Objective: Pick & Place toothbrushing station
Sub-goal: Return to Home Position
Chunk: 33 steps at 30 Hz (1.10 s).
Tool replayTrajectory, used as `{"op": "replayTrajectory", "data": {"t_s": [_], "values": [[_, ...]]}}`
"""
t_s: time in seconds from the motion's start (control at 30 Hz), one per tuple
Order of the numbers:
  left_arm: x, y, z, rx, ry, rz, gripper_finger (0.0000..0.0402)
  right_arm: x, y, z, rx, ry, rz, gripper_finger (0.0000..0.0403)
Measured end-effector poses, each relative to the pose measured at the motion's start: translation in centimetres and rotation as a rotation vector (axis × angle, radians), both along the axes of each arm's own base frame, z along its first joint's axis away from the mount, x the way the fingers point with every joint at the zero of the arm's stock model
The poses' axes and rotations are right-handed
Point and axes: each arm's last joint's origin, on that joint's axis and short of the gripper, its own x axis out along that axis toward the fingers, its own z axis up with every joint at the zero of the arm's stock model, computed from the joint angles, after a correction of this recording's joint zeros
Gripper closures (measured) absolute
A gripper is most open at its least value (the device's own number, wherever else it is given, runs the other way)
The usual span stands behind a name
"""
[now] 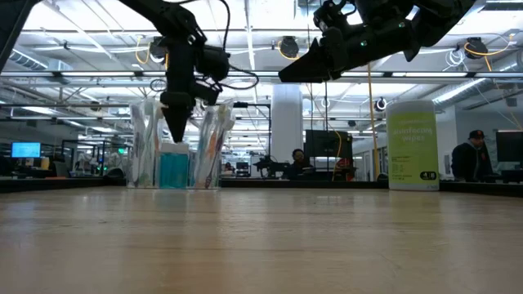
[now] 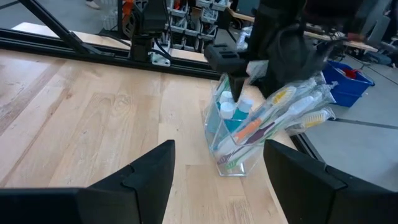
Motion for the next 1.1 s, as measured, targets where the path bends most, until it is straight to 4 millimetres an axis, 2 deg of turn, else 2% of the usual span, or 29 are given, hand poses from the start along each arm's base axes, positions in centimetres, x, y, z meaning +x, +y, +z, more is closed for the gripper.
{"op": "replayTrajectory", "data": {"t_s": [0.2,0.4,0.6,0.7,0.77,0.87,0.97,1.1], "values": [[-1.5,-0.9,3.7,0.085,-0.106,0.011,0.0094,0.0,0.0,0.0,0.000,0.000,0.000,0.0165],[-4.2,-2.9,9.1,0.172,-0.335,0.074,0.0093,0.0,0.0,-0.1,0.001,0.014,0.000,0.0165],[-8.9,-6.7,14.7,0.174,-0.618,0.068,0.0093,-0.1,0.0,-0.2,0.000,0.019,-0.001,0.0165],[-12.2,-9.1,17.2,0.234,-0.742,0.040,0.0093,-0.4,0.1,0.3,-0.001,0.019,-0.002,0.0165],[-14.8,-10.8,18.1,0.283,-0.807,0.021,0.0094,-1.0,0.1,0.8,0.000,0.024,-0.003,0.0165],[-18.0,-13.1,18.2,0.309,-0.877,0.033,0.0094,-2.3,0.3,2.0,-0.001,0.024,-0.003,0.0165],[-20.2,-14.9,16.4,0.269,-0.989,0.033,0.0094,-4.2,0.6,3.8,0.011,-0.006,-0.007,0.0165],[-21.3,-16.4,12.6,0.215,-1.245,-0.122,0.0094,-6.9,1.0,6.0,0.017,-0.055,-0.017,0.0165]]}}
